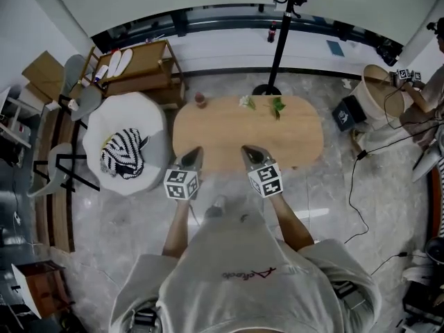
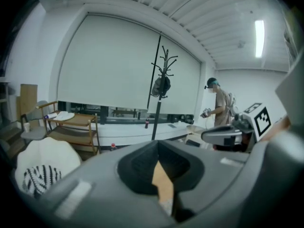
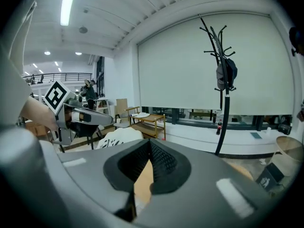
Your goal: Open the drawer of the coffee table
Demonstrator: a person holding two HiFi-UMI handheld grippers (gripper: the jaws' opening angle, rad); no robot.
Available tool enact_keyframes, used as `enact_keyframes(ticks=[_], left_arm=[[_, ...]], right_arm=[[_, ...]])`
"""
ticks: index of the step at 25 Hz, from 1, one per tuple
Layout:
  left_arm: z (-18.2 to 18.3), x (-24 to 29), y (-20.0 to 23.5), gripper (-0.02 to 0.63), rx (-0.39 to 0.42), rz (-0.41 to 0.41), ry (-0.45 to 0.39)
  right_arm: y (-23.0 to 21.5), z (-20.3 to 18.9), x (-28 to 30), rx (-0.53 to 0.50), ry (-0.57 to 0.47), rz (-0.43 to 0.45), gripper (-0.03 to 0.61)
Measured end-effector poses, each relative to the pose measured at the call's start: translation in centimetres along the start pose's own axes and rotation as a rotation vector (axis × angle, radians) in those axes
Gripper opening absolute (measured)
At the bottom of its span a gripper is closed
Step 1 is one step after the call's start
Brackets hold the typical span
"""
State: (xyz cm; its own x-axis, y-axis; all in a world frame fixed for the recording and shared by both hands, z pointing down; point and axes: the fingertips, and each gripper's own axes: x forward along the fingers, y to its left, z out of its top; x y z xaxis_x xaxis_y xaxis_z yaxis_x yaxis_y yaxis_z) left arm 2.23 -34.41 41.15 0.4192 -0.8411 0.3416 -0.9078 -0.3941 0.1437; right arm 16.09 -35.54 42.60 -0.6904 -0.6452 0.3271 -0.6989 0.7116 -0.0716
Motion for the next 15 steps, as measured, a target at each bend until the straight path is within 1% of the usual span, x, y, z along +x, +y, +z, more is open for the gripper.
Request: enact_keyframes(ticks=[4,8,11,15], left_arm=[[-2.0,-0.8,-4.2,0.0,-0.017,-0.007,0.039],[-3.2,-1.5,-6.6,0.0,-0.008,-0.018,0.061],[-4.2,-1.9,-7.7,0.0,-0.007,-0.027,0.069],[-5.5,-2.2,-7.4,0.0,-0.024,-0.038,0.084]], right_arm=[[-0.9,-2.5,-4.2,0.059,0.003,-0.017,0.005],[-1.0,-4.4,-7.0,0.089,0.002,-0.039,0.005],[-0.9,-5.9,-8.4,0.105,0.014,-0.055,0.005],[-0.2,-6.4,-8.6,0.106,0.027,-0.061,0.005]])
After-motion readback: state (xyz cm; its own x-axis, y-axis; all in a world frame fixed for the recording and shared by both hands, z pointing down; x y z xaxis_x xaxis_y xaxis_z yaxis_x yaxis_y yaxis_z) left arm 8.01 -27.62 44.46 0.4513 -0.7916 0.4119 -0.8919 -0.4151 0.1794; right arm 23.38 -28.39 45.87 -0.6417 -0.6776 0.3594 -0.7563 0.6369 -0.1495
